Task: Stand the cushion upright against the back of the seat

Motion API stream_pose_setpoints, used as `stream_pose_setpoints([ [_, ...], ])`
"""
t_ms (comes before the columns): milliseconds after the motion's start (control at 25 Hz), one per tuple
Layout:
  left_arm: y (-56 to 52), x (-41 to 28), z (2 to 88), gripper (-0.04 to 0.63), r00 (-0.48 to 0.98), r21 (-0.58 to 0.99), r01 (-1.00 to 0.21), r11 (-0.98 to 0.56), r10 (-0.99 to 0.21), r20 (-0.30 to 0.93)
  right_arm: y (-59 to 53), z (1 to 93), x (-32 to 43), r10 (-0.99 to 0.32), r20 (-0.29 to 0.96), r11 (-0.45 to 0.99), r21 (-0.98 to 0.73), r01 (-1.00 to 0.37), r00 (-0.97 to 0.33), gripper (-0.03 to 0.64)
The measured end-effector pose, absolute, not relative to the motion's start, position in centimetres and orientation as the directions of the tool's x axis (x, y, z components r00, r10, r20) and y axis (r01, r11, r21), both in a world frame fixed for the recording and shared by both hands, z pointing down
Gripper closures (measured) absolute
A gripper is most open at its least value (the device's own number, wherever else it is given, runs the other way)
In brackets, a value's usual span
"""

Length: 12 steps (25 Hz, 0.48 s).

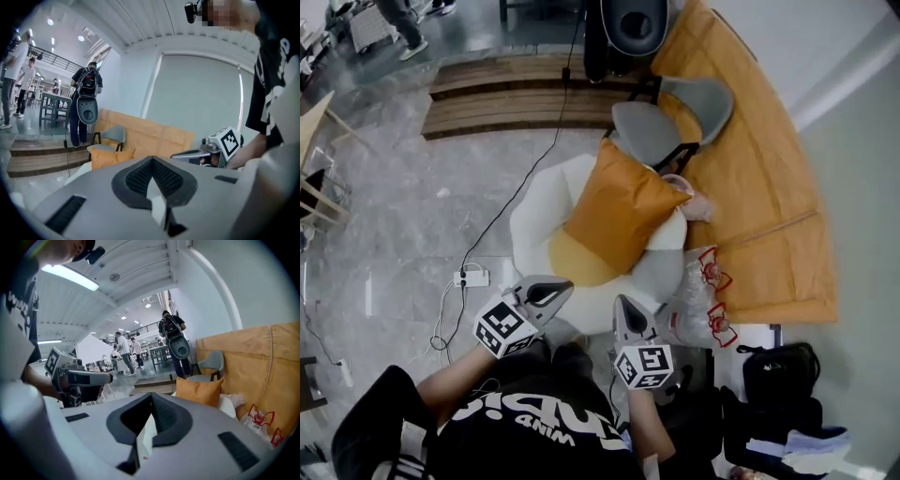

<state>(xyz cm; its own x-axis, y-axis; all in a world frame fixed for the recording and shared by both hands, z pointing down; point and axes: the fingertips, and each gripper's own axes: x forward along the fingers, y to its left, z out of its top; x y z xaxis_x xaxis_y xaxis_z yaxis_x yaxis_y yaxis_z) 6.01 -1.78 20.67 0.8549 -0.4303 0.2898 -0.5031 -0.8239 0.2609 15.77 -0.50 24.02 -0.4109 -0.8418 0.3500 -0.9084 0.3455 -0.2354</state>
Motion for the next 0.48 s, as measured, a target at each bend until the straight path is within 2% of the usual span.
stream_pose_setpoints([
  [280,-0.6,6.3,17.2,0.588,0.862,0.25,-0.5,-0.829,-0.451,0.229,1.4,21.8,14.5,-0.87,0.3,0.311,-0.284,-0.907,-0.392,0.595],
  [480,-1.1,6.2,16.1,0.588,0.861,0.244,-0.505,-0.828,-0.461,0.216,-0.1,20.5,13.7,-0.871,0.27,0.34,-0.274,-0.899,-0.412,0.595],
])
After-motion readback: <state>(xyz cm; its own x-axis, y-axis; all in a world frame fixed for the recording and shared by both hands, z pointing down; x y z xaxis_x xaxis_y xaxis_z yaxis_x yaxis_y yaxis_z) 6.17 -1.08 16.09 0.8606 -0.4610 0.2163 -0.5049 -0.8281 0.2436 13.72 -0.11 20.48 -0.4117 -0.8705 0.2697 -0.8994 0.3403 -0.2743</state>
